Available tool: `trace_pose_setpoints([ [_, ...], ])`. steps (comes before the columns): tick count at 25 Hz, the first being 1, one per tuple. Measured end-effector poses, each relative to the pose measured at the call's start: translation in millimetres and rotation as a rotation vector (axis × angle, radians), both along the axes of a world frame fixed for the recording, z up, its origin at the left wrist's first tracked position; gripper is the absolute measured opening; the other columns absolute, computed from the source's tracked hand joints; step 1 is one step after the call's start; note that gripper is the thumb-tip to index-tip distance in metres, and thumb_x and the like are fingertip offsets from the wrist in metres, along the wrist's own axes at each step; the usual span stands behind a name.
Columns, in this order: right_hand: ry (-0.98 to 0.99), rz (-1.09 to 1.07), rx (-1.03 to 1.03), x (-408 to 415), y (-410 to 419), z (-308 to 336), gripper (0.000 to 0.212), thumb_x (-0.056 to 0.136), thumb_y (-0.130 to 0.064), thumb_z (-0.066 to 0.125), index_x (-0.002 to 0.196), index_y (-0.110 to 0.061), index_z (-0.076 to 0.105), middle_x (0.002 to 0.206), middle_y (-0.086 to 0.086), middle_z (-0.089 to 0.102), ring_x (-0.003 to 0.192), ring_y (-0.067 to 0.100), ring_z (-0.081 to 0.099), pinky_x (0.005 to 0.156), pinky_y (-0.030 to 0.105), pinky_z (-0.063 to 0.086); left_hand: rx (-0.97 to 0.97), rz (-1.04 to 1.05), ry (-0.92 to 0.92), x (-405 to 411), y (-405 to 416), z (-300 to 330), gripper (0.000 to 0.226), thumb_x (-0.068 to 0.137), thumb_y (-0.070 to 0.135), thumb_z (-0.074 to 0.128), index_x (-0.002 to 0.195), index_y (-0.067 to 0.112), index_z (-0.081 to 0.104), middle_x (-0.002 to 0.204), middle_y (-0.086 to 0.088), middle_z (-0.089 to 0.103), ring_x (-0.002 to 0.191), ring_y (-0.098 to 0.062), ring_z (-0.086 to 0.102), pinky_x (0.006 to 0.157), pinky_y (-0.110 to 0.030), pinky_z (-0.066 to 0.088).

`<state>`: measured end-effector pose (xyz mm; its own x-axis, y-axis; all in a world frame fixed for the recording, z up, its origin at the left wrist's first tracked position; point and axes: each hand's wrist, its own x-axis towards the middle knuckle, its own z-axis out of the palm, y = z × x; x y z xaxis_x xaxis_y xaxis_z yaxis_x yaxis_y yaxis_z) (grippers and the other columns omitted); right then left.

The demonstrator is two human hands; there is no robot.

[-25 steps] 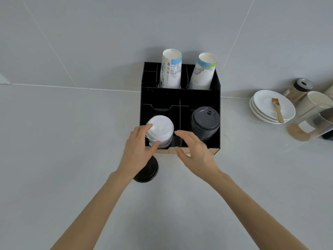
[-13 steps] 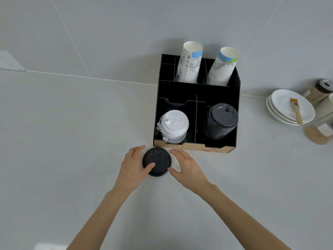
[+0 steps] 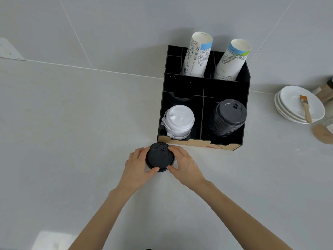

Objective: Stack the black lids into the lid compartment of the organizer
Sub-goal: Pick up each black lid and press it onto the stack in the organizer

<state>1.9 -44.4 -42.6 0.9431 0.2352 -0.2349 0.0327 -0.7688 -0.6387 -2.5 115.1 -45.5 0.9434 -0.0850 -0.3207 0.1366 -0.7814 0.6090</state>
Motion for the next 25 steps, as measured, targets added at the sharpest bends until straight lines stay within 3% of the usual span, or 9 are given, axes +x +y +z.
trace_pose_setpoints([
  [8, -0.018, 0.007, 0.026, -6, -7, 3, 0.056, 0.081, -0.012, 0.06, 0.131, -0.009, 0.036, 0.137, 0.009, 0.044, 0.126, 0.024, 0.04, 0.107, 0.033, 0.034, -0.057, -0.017, 0.007, -6, -1, 4, 0.071, 0.077, 0.024, 0.068, 0.135, 0.011, 0.03, 0.138, -0.013, 0.036, 0.126, -0.028, 0.036, 0.107, -0.04, 0.034],
  [14, -0.076, -0.002, 0.084, -16, -24, 15, 0.056, 0.08, -0.013, 0.061, 0.13, -0.013, 0.038, 0.136, 0.003, 0.045, 0.126, 0.017, 0.04, 0.102, 0.016, 0.025, -0.117, -0.045, -0.044, -9, -9, 16, 0.073, 0.074, 0.024, 0.072, 0.134, 0.014, 0.032, 0.134, -0.011, 0.037, 0.123, -0.026, 0.041, 0.107, -0.037, 0.036],
  [25, -0.248, -0.092, 0.132, -11, -72, 55, 0.053, 0.08, -0.009, 0.063, 0.128, -0.009, 0.041, 0.136, 0.007, 0.046, 0.121, 0.008, 0.04, 0.1, 0.008, 0.022, -0.201, -0.137, -0.211, 14, -55, 50, 0.067, 0.071, 0.026, 0.073, 0.127, 0.014, 0.038, 0.132, -0.007, 0.037, 0.121, -0.023, 0.043, 0.105, -0.036, 0.038],
])
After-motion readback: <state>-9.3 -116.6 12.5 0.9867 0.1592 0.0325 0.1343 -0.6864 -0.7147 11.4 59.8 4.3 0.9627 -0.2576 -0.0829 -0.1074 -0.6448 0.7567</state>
